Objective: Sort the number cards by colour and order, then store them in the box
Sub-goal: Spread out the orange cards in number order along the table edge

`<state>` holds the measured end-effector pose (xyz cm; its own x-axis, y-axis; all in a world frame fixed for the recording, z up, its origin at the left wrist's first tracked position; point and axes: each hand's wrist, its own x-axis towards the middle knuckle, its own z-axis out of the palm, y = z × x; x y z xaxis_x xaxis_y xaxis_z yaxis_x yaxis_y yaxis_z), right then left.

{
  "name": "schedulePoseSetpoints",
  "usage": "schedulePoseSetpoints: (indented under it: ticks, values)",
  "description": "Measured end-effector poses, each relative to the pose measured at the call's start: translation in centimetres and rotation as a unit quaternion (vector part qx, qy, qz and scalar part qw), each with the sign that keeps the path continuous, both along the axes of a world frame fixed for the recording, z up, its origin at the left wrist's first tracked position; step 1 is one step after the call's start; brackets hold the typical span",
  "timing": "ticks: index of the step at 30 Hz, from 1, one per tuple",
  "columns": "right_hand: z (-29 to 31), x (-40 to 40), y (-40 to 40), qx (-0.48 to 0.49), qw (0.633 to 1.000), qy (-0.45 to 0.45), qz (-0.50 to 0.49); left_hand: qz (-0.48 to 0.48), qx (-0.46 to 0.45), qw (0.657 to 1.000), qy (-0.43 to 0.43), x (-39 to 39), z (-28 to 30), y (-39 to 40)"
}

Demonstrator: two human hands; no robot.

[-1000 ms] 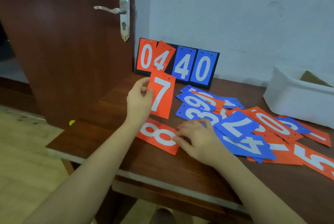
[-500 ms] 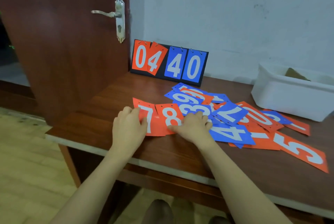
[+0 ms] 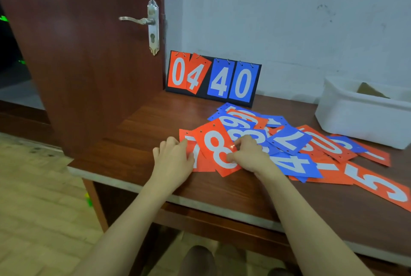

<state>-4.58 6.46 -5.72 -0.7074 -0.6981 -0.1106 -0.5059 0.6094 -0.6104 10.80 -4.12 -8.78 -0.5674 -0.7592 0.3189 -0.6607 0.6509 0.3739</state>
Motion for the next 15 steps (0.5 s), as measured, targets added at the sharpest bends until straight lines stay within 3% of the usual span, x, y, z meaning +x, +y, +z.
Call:
schedulePoseSetpoints:
  ticks: [3, 8, 12, 15]
  values:
    - [-0.9, 0.7, 0.2, -0.143, 0.989, 0.031, 0.001, -0.050, -0.017, 0.993, 0.105, 0.3, 0.3, 0.3]
    - [1.5, -0.1, 3.5, -0.388, 0.921, 0.007, 0.026, -0.122, 0.102, 0.936, 0.315, -0.6, 2.5, 3.1]
    - [2.2, -2.2, 10.7, -0.456, 0.889, 0.029, -0.006, -0.183, 0.161, 0.899, 0.364, -3.9, 3.8, 7.7]
    - [1.6, -4.2, 17.8, -0.421, 0.899, 0.060, -0.104, -0.229, 0.193, 0.894, 0.334, -7.2, 3.7, 12.8]
